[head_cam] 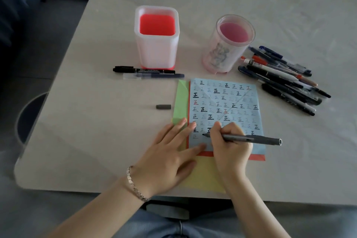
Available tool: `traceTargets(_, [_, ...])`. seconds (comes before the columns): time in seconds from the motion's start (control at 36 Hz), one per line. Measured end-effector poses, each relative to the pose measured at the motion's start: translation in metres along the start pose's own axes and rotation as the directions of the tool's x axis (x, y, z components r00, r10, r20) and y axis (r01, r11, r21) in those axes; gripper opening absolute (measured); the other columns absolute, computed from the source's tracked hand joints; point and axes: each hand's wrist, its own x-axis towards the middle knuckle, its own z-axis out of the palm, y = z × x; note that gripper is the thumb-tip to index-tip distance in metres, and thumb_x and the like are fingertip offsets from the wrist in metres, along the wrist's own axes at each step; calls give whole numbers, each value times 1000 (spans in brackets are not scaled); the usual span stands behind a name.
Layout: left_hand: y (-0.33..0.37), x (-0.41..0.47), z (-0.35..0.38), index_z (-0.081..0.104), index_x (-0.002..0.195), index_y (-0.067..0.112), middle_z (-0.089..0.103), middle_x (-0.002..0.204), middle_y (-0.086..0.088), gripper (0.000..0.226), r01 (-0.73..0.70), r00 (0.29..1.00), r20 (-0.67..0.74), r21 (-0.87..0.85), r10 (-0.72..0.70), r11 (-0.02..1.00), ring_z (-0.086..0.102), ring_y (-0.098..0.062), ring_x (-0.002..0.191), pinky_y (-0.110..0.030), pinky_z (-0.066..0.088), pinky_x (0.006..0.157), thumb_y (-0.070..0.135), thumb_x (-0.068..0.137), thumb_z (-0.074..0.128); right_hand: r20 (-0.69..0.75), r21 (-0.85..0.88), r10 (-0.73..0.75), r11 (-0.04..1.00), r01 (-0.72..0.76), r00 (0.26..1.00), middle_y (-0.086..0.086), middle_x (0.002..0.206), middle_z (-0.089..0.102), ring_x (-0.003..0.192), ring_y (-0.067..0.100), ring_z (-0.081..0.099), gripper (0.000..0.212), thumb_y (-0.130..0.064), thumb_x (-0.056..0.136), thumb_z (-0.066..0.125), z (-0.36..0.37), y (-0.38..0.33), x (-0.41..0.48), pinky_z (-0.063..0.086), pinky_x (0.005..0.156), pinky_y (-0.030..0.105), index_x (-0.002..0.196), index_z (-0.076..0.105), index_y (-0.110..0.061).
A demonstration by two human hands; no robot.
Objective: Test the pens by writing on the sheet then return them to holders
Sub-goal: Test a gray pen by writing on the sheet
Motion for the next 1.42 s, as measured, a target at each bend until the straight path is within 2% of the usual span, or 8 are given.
traceTargets(0.25, [0,0,-1,59,121,31,39,144,-13,37,8,1000,10,-6,-8,1000,25,-28,137,-37,11,114,40,90,41,-2,-24,8,1000,-8,1000,-2,42,35,45,8,35,36,-16,76,58,1,0,0,27,44,12,49,39,-1])
traceTargets(0.67, [0,0,1,59,121,31,39,144,-13,36,8,1000,-6,-10,-8,1000,26,-28,137,-39,15,113,39,90,43,-42,-26,7,1000,-8,999,-9,41,30,45,10,33,37,-16,77,58,3,2,0,26,45,16,48,34,-19])
traceTargets(0.81, [1,0,0,60,120,31,40,143,-13,36,11,1000,-2,0,-11,1000,28,-29,137,-39,16,112,39,90,43,-30,-16,21,1000,-21,999,-4,41,33,46,11,33,35,-16,76,58,3,3,0,27,45,20,48,40,-7])
traceTargets(1.0, [1,1,-1,60,122,31,39,144,-13,37,12,1000,4,0,-12,1000,26,-28,137,-38,14,113,39,90,42,-23,-15,16,1000,-16,1000,-5,37,32,42,3,34,32,-13,73,58,2,2,0,27,44,10,47,38,-14])
traceTargets(1.11, [1,1,-1,60,120,30,40,143,-13,37,8,1000,-2,-6,-8,1000,27,-28,136,-38,16,112,39,89,43,-47,17,57,998,-57,997,-6,45,44,43,6,35,33,-16,72,58,3,5,0,28,46,11,46,37,-16])
traceTargets(1.28, [1,1,-1,60,121,31,40,143,-13,37,10,1000,4,-1,-10,1000,27,-29,136,-38,15,112,39,90,42,-61,-31,14,999,-16,998,-3,40,32,46,15,34,36,-16,74,57,4,4,0,27,46,17,46,38,-4])
traceTargets(1.33, [1,1,0,59,121,31,40,143,-13,37,12,1000,4,1,-12,1000,27,-29,136,-38,15,112,39,90,42,-65,-38,-3,999,1,998,-3,40,32,47,19,33,36,-20,75,55,3,3,0,27,46,18,46,37,-7])
traceTargets(1.42, [1,1,0,59,121,31,40,143,-13,36,11,1000,-1,-1,-11,1000,27,-29,136,-38,15,112,39,89,43,-61,-21,22,1000,-23,998,-4,38,31,44,11,32,36,-17,74,57,2,4,1,26,46,16,47,33,-19])
